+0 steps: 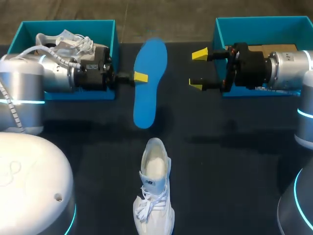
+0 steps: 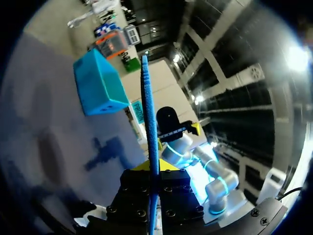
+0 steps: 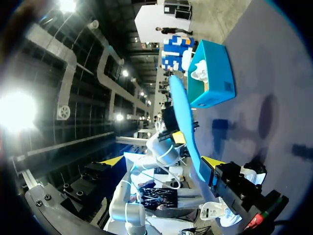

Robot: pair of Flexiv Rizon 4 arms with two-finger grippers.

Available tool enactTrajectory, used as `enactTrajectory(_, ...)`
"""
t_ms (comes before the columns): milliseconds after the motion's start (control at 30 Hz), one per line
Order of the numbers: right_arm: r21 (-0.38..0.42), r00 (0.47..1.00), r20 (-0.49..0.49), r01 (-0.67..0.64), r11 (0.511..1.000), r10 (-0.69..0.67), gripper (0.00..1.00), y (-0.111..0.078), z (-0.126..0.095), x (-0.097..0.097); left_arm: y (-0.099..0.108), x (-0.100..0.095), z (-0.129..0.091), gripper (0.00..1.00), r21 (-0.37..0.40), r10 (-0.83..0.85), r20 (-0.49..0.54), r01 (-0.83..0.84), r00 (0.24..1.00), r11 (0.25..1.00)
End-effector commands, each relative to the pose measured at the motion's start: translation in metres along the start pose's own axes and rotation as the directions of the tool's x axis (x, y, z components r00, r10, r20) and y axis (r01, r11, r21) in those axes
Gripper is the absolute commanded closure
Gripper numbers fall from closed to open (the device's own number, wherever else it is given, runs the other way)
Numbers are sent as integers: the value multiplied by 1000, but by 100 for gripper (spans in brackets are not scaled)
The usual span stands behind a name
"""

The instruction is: Take the shoe out of the shoebox, open the shoe tongue, remove and reinsert the insole, then place the shoe into the shoebox

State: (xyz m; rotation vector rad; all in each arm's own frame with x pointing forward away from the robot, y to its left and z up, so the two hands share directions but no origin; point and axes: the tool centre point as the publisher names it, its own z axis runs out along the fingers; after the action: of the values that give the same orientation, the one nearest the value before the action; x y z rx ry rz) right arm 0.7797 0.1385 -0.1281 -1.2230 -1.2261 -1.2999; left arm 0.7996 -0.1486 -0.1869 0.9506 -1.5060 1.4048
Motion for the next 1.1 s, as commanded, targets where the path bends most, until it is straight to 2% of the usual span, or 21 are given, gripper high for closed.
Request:
enactTrajectory(33, -1, 1000, 3, 0, 1000, 0, 0, -1, 0, 0, -4, -11, 4, 100, -7, -92, -55, 92, 994, 996)
enactTrajectory(167, -1, 1000, 3, 0, 1000, 0, 0, -1, 0, 0, -7, -7, 5, 100, 41, -145, -64, 147, 987, 988)
enactTrajectory(600, -1, 1000, 3, 0, 1000, 0, 0, -1, 0, 0, 2, -1, -3, 100, 99, -207, 4, 205, 978, 974)
enactTrajectory(1100, -1, 1000, 3, 0, 1000, 0, 0, -1, 0, 0, 13, -5, 10, 100, 96, -280, 6, 278, 960, 956)
